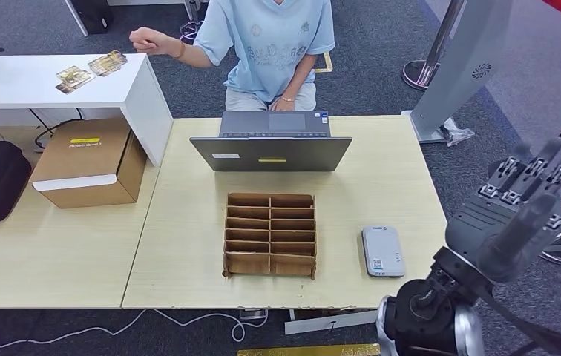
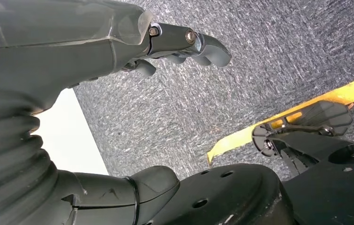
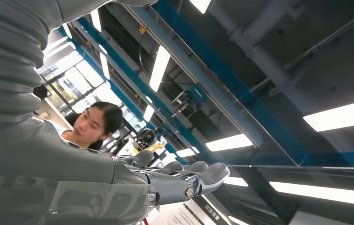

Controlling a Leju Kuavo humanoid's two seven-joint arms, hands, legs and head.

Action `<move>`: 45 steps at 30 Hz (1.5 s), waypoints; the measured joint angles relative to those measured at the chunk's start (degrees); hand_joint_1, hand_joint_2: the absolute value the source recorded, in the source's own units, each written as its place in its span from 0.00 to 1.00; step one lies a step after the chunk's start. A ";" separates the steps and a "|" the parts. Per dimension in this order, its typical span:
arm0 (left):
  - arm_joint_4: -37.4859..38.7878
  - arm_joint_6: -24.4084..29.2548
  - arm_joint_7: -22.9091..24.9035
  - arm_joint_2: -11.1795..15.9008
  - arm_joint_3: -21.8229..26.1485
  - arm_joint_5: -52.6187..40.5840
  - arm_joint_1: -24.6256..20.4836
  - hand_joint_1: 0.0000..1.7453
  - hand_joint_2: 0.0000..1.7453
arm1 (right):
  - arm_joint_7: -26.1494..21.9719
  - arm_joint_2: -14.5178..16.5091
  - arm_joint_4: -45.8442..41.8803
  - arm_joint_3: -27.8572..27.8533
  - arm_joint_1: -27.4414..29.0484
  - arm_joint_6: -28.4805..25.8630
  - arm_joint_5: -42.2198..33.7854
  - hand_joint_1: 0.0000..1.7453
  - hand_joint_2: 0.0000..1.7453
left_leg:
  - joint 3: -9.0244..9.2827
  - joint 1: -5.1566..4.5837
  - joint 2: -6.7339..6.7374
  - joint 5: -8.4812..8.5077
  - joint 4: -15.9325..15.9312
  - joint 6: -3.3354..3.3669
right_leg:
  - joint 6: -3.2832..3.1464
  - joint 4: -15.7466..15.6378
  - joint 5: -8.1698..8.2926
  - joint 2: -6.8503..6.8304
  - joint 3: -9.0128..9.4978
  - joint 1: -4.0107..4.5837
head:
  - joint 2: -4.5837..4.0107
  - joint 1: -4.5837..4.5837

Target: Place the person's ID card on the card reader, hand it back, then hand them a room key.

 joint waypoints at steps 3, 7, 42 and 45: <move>0.00 0.02 -0.03 0.03 0.05 -0.02 0.00 0.00 1.00 | -0.14 -0.17 -0.02 1.73 -0.26 -4.99 3.06 0.00 0.00 | -0.01 0.00 0.00 0.01 0.00 -0.01 | 0.00 0.01 0.00 0.00 0.00 0.00 | 0.00 0.00; 0.00 0.05 -0.06 0.03 0.30 -0.02 0.01 0.00 1.00 | -0.17 -0.14 0.23 2.98 -0.95 -10.19 8.15 0.00 0.00 | -0.01 -0.01 0.00 0.01 0.00 -0.01 | 0.00 0.01 0.00 -0.01 0.01 0.00 | 0.00 0.01; 0.00 3.50 2.09 -1.57 2.00 1.98 -0.01 0.00 1.00 | -0.20 4.45 9.50 2.80 -3.42 -14.99 25.96 0.00 0.00 | -0.01 0.00 -0.02 0.03 -0.01 0.00 | 0.00 0.02 0.01 -0.02 0.04 0.00 | 0.00 -0.06; 0.00 3.50 2.09 -1.61 2.25 2.02 -0.03 0.00 1.00 | -0.19 4.57 9.94 2.86 -4.18 -14.99 25.56 0.00 0.00 | -0.01 0.00 -0.02 0.03 -0.01 0.00 | 0.00 0.02 0.01 -0.02 0.04 0.00 | 0.00 -0.05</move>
